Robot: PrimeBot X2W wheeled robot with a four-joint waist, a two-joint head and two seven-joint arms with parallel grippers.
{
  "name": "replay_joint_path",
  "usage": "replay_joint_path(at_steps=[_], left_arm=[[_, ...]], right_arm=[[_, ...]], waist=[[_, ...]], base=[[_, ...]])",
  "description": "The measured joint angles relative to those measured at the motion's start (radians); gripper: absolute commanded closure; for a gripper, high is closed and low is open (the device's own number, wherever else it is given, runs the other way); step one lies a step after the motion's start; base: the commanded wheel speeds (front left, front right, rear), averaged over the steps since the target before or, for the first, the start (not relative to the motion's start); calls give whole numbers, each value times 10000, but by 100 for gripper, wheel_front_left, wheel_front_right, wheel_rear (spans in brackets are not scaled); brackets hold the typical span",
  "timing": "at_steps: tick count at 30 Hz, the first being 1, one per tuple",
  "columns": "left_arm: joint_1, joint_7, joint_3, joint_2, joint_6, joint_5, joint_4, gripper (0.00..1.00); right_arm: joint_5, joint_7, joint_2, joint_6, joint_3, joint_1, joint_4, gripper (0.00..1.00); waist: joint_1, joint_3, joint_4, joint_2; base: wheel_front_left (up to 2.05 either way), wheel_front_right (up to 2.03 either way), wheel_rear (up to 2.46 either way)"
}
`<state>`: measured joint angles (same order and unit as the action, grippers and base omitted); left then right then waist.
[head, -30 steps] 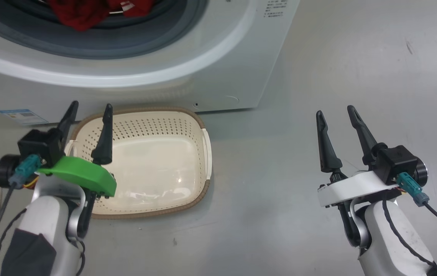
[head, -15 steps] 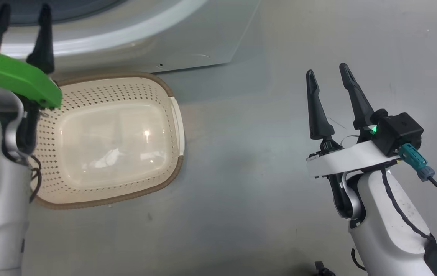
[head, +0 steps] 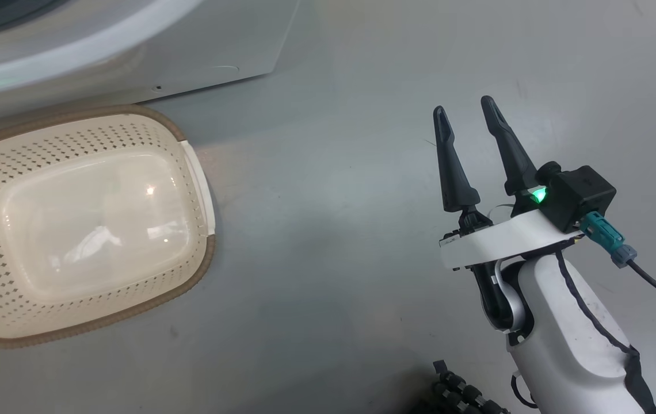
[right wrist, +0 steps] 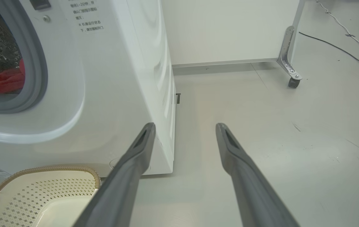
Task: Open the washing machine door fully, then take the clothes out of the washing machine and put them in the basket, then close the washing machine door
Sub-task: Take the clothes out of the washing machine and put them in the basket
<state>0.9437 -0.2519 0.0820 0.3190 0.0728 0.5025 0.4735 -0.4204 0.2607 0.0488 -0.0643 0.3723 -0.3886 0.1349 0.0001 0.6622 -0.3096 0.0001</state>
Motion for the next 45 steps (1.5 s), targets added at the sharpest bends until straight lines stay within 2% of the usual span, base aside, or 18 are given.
replay_joint_path(at_steps=[6,18,36,37,38,39,40,45], left_arm=[[759,-387,-199,359,19,79,460,0],[2326,-917,-639,533,15,364,1020,0],[2716,-2426,13,767,-48,182,2483,0],[2725,-2520,79,788,-63,132,2556,20],[2759,-2589,119,811,-71,100,2614,53],[2810,-2675,148,828,-71,67,2654,67],[2867,-2742,161,842,-71,67,2685,100],[2976,-2805,173,842,-71,67,2763,100]], right_arm=[[-211,0,-4,-98,209,-13,0,0],[-562,0,-17,-261,447,-68,-56,0],[-725,0,-25,-355,548,-211,-56,0],[-725,0,-25,-355,548,-234,-58,0],[-727,0,-25,-355,548,-258,-58,0],[-727,0,-25,-357,548,-285,-56,0],[-727,-2,-25,-357,548,-318,-58,0],[-725,0,-27,-364,545,-363,-54,0]], waist=[[-1,107,-466,0],[-1,330,-1091,0],[-1,566,-1224,0],[-1,570,-1220,0],[-1,575,-1216,0],[-1,579,-1212,0],[-1,582,-1208,0],[-1,600,-1190,0]], base=[[0,0,0],[0,0,0],[0,0,0],[0,0,0],[0,0,0],[0,0,0],[0,0,0],[0,0,0]])
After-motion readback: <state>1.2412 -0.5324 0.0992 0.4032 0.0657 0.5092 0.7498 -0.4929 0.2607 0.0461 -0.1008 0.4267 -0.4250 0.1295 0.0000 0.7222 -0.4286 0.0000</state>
